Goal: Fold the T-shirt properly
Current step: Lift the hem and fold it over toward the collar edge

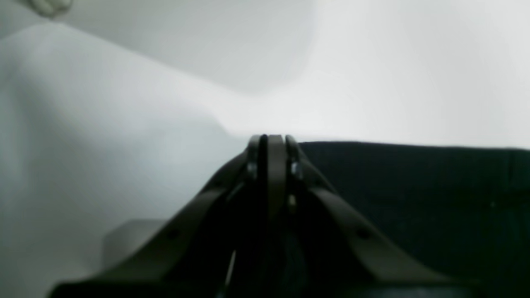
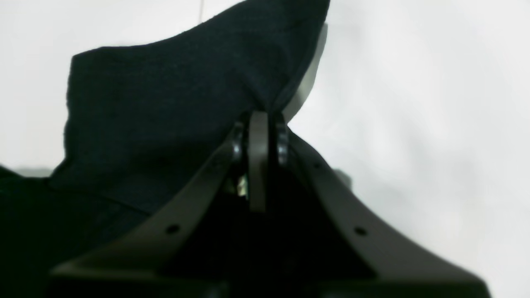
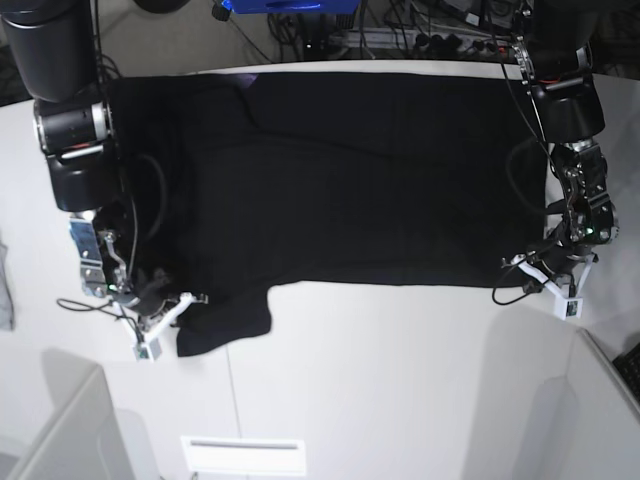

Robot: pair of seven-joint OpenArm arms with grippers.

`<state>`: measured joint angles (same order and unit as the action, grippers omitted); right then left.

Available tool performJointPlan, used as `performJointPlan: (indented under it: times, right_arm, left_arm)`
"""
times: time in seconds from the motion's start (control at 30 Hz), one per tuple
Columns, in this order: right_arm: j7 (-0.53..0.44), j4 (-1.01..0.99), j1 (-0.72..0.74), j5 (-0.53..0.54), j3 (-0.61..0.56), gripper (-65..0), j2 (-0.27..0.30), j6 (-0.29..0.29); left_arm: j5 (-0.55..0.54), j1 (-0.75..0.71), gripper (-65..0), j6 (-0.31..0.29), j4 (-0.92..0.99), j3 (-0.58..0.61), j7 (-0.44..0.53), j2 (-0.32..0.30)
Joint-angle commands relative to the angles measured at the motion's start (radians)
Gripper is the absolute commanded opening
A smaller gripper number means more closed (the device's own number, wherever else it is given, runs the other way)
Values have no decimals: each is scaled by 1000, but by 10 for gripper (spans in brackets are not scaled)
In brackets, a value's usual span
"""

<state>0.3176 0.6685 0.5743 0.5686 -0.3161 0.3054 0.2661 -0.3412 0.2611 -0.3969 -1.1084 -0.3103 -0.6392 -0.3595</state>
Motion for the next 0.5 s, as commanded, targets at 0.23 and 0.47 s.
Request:
performJointPlan:
  times: [0.23, 0.47]
  right_arm:
    - [-19, 176, -52, 8, 5, -650, 44, -57]
    - [56, 256, -96, 1, 111, -650, 44, -57]
  left_arm:
    - [-8, -27, -650, -4, -83, -106, -14, -16]
    - [-8, -78, -650, -9, -181, -168, -60, -2]
